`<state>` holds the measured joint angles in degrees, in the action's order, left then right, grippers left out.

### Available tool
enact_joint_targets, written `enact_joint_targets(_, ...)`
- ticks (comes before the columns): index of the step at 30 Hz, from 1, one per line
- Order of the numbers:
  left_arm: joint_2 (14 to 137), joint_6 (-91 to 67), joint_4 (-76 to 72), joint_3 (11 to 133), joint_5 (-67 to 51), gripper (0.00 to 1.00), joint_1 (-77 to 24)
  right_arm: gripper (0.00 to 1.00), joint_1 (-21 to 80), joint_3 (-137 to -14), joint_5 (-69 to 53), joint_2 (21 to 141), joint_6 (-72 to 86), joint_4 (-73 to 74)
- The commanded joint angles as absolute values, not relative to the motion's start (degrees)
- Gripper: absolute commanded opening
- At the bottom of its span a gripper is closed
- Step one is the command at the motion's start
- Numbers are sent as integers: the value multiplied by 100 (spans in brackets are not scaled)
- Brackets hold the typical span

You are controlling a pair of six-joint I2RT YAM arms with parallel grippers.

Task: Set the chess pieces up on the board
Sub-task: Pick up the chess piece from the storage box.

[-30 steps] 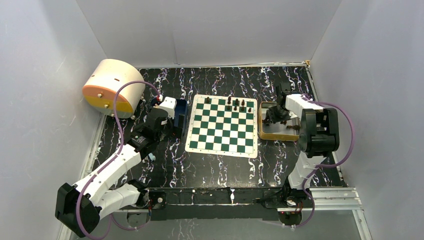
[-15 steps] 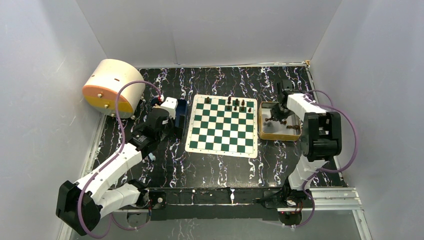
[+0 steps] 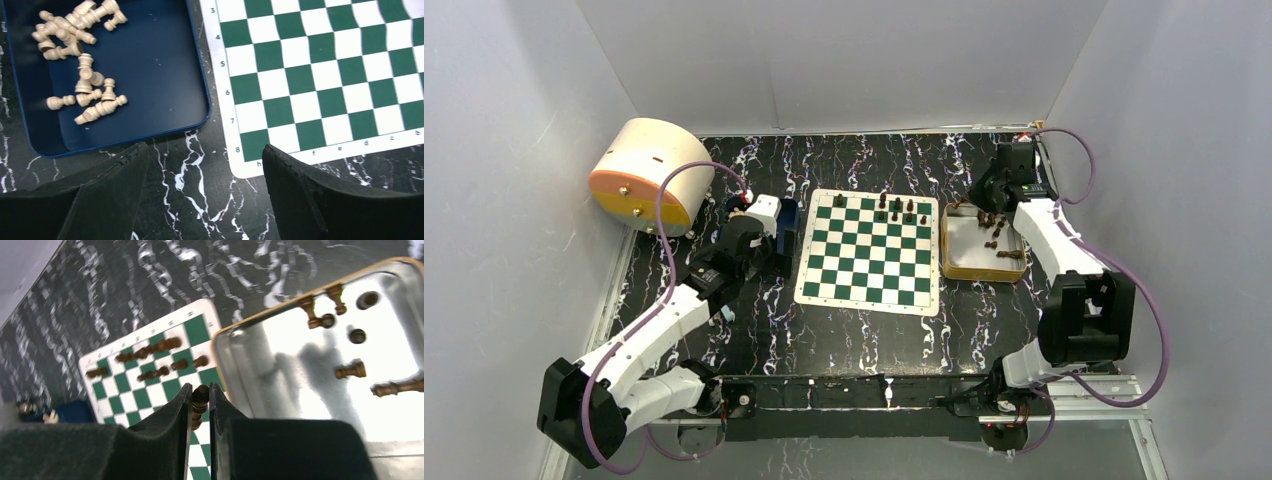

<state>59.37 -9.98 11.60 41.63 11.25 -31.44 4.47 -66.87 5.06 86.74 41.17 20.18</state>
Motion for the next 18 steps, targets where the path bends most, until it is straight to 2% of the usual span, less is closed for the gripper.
enact_joint_targets(1, 5862, -1394, 1227, 4527, 627, 79, -3120, 8, 689, -6513, -657, 8221, 3319, 1277)
enact_joint_targets(7, 5963, -2047, 1021, 4971, -818, 76, -3120, 7, 1510, -6291, -1805, 7883, 3401, 620)
enact_joint_targets(11, 6192, -2593, 650, 5200, -1616, 72, -3118, 8, 2298, -6090, -2072, 7717, 3695, -30)
enact_joint_targets(18, 6557, -3106, 224, 5407, -2139, 66, -3116, 9, 3374, -6114, -2510, 7846, 3801, -1049)
